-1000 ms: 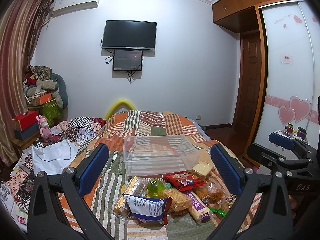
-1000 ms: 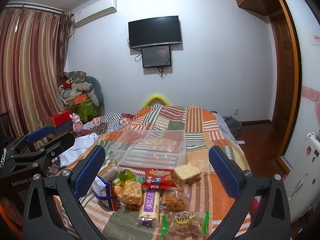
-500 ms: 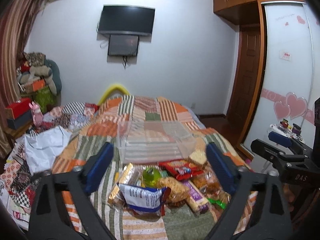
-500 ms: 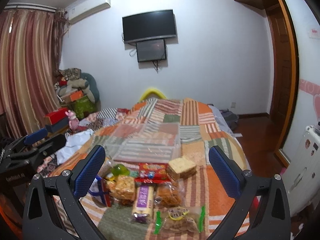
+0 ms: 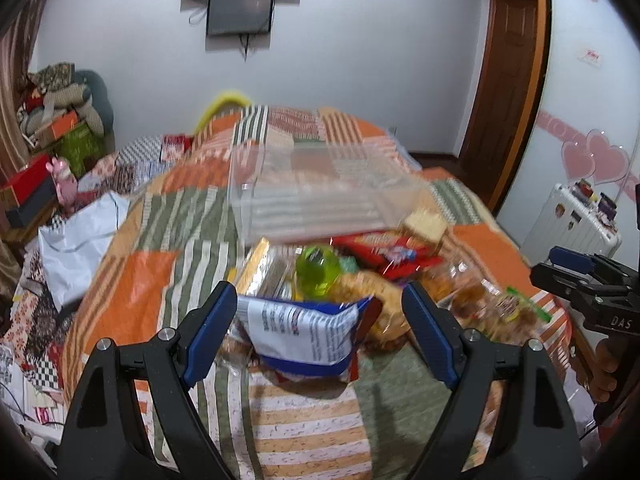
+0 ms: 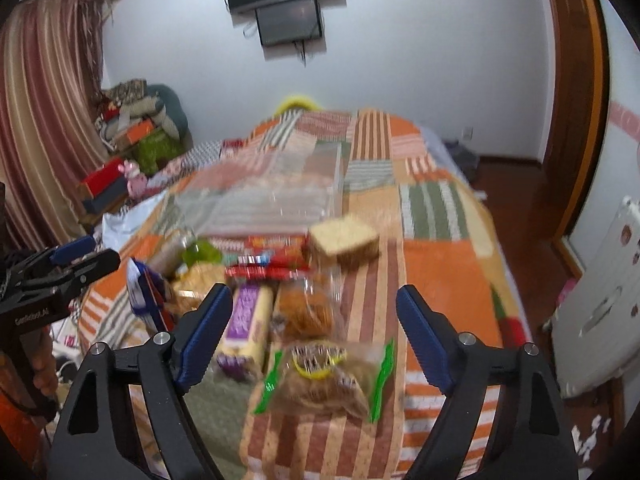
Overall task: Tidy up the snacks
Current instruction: 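Grasp the white-and-blue chip bag with left tool while right tool grasps clear snack bag, then carry chip bag into clear box with left tool while right tool drops snack bag in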
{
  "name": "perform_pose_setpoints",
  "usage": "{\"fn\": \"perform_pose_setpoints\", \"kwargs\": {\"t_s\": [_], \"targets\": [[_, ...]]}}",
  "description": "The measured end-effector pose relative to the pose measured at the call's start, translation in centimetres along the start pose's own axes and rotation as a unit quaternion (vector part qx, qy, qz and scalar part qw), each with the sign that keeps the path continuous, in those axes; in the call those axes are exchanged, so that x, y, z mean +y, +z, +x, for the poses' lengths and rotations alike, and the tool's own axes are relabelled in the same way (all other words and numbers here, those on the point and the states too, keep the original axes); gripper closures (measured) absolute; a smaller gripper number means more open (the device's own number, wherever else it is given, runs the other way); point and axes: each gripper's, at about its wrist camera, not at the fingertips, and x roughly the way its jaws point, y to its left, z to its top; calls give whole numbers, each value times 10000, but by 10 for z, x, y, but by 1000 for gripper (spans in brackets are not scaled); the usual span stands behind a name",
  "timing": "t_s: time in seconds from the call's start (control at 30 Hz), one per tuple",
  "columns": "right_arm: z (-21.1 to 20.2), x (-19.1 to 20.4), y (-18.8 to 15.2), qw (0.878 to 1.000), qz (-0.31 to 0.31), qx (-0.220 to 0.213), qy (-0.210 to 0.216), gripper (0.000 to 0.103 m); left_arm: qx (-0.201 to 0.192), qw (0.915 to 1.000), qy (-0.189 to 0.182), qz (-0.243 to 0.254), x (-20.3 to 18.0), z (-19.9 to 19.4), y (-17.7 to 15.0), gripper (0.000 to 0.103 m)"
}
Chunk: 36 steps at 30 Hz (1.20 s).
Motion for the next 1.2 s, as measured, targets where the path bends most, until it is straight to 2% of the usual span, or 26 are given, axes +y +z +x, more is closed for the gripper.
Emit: {"fn": "perform_pose_setpoints", "kwargs": {"t_s": [0.2, 0.3, 0.5, 0.67, 0.83, 0.87, 0.9, 0.97, 1.03, 1.1, 1.2], "targets": [[19, -7, -15, 9987, 117, 480, 101, 21, 402, 9991, 154, -30, 7, 29, -13, 17], [27, -11, -18, 9970, 211, 709, 210, 21, 530, 9984, 210, -39, 9, 41, -17, 11], [39, -20, -26, 9946, 391, 963, 10, 16, 736, 9970, 180, -148, 13, 58, -24, 6], [42, -23, -26, 9932, 479, 1063, -21, 5, 867, 9956, 199, -301, 17, 71, -26, 5], [50, -25, -34, 9901, 570, 1281, 72, 5, 775, 9963, 250, -288, 16, 74, -25, 6], [50, -25, -35, 9898, 584, 1296, 116, 7, 745, 9965, 271, -281, 16, 74, -25, 8], [50, -26, -34, 9899, 605, 1273, 168, 14, 725, 9967, 257, -268, 16, 73, -25, 10], [50, -26, -34, 9894, 624, 1283, 277, 22, 693, 9970, 254, -236, 15, 73, -25, 13], [48, -28, -34, 9897, 644, 1242, 292, 24, 674, 9972, 221, -238, 15, 71, -26, 14], [46, -28, -35, 9897, 677, 1209, 356, 31, 657, 9974, 199, -235, 15, 69, -26, 16], [41, -30, -33, 9902, 710, 1147, 363, 37, 590, 9979, 171, -212, 15, 62, -25, 17]]}}
